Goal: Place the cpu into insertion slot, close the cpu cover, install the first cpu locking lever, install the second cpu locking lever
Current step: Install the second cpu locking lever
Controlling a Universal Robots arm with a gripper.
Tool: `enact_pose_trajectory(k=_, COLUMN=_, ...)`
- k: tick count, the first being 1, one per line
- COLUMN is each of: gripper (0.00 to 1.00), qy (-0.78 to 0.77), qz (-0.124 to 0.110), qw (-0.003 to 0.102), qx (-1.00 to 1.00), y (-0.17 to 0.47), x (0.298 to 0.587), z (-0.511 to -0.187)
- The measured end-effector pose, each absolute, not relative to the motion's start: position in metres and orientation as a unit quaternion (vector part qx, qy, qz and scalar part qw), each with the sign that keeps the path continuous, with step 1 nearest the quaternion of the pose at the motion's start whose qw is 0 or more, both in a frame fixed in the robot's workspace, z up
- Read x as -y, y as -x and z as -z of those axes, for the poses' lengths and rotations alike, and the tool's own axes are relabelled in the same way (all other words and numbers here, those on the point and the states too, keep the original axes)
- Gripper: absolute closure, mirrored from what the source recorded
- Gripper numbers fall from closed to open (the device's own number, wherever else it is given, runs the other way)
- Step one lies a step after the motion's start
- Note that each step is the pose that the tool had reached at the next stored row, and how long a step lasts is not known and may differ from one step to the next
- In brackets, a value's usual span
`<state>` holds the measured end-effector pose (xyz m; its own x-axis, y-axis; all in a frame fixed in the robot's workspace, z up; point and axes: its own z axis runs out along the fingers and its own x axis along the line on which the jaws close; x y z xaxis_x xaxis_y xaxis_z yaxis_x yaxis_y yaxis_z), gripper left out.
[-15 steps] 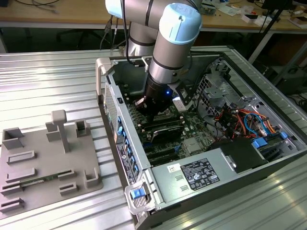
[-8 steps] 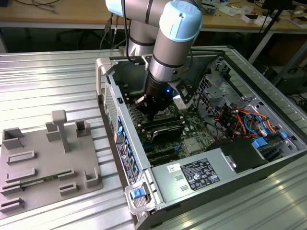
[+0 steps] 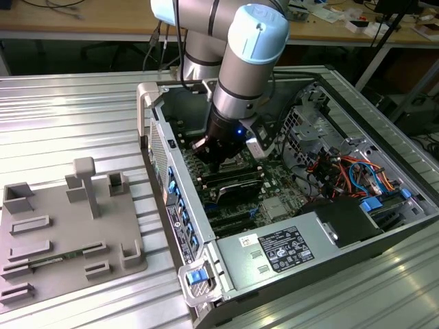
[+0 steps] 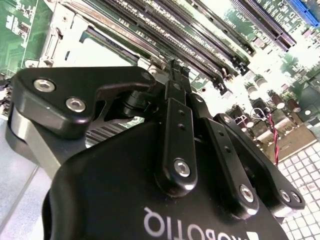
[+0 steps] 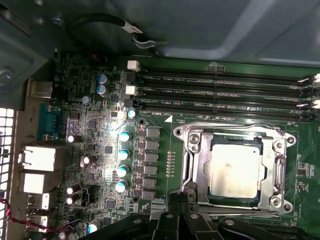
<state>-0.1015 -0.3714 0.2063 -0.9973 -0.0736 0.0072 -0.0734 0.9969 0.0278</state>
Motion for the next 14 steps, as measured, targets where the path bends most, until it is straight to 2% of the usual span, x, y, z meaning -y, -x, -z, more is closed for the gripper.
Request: enact_pose_trajectory(k=14, gripper=0.89, qy=-0.037, qz=0.016, qw=0.004, qx=0.999, y=0.1015, x=0.3692, z=-0.2042)
